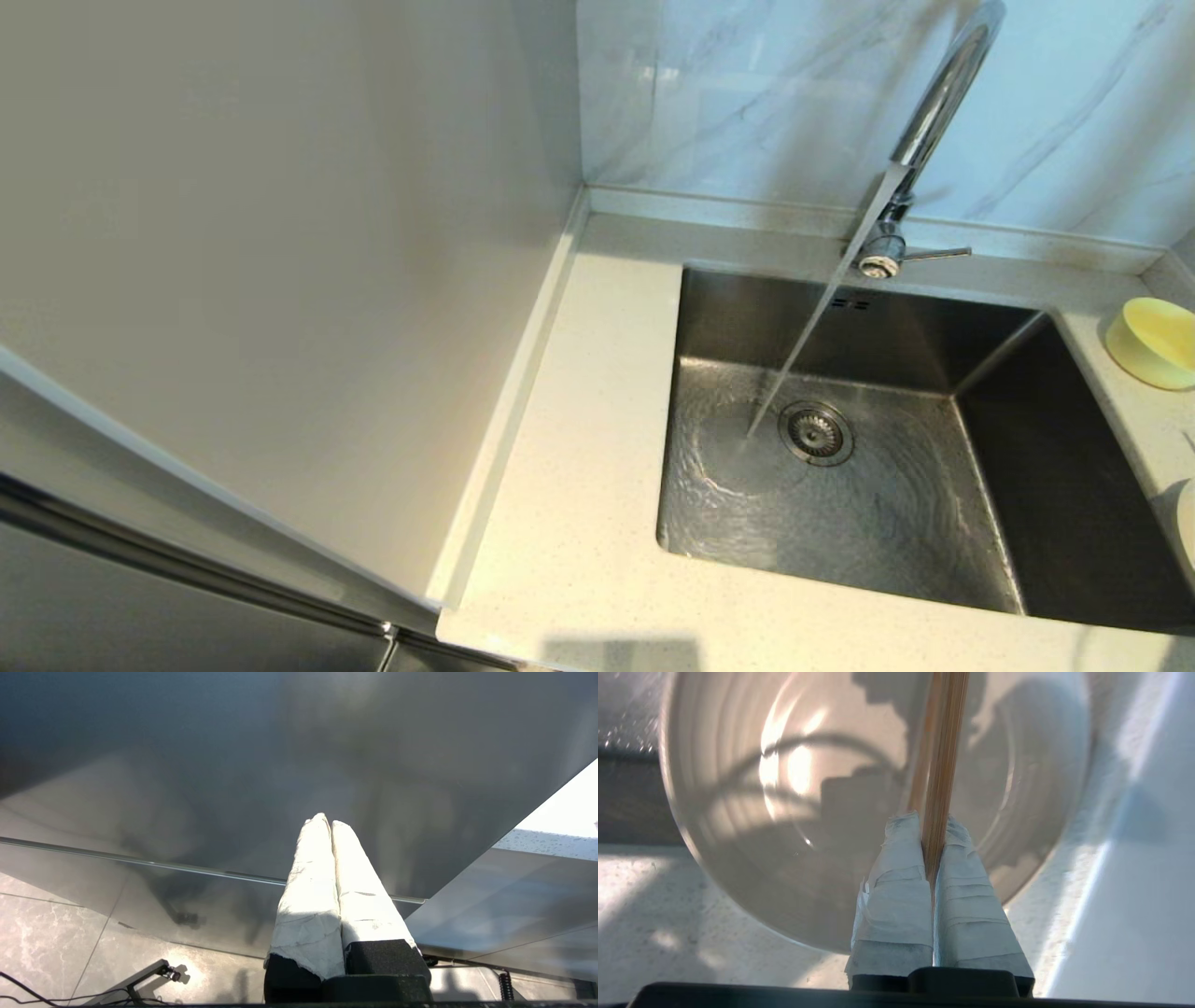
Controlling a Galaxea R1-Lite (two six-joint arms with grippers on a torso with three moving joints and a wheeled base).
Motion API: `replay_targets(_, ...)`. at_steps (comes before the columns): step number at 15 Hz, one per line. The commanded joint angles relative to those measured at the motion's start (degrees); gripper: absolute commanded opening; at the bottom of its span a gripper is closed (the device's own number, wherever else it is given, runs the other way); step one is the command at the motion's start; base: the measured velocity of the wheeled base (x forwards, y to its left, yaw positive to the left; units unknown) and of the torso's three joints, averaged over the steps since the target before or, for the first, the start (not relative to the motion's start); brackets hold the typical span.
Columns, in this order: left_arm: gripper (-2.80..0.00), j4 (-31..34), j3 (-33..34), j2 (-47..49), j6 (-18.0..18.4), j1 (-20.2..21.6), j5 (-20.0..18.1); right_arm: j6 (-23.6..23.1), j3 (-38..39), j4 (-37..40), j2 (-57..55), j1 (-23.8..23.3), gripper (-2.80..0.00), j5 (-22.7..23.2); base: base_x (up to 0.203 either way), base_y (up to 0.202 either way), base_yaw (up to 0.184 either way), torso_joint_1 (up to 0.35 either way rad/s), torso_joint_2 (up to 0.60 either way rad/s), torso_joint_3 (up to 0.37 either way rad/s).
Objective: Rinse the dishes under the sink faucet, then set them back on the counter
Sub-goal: Pick up the chopsticks
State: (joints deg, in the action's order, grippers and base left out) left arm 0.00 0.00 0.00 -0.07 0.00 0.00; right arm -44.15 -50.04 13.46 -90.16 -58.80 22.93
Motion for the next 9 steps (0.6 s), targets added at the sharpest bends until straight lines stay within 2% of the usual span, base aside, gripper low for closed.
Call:
replay_targets(1,-2.8,0.0,0.0,0.0,0.07,0.0,0.0,-0.14,0.44,-0.9,2.6,0.21,-2.8,0.18,0.0,0.0,0.0,0.0,0.0,0.0)
replay_targets(5,-2.8,0.0,0.0,0.0,0.05,0.0,0.0,0.35,0.55,-1.33,7.38,4.39,-2.8,-0.13,0.0,0.0,0.0,0.0,0.0,0.0)
replay_targets(7,-2.8,0.0,0.0,0.0,-0.02,0.0,0.0,1.84,1.09,-1.34,10.4,8.73,-2.8,-1.51,0.0,0.0,0.0,0.0,0.0,0.0)
replay_targets(9,-2.8,0.0,0.0,0.0,-0.02,0.0,0.0,2.6,1.25,-1.34,12.99,13.97,-2.8,-4.8,0.0,0.0,0.0,0.0,0.0,0.0)
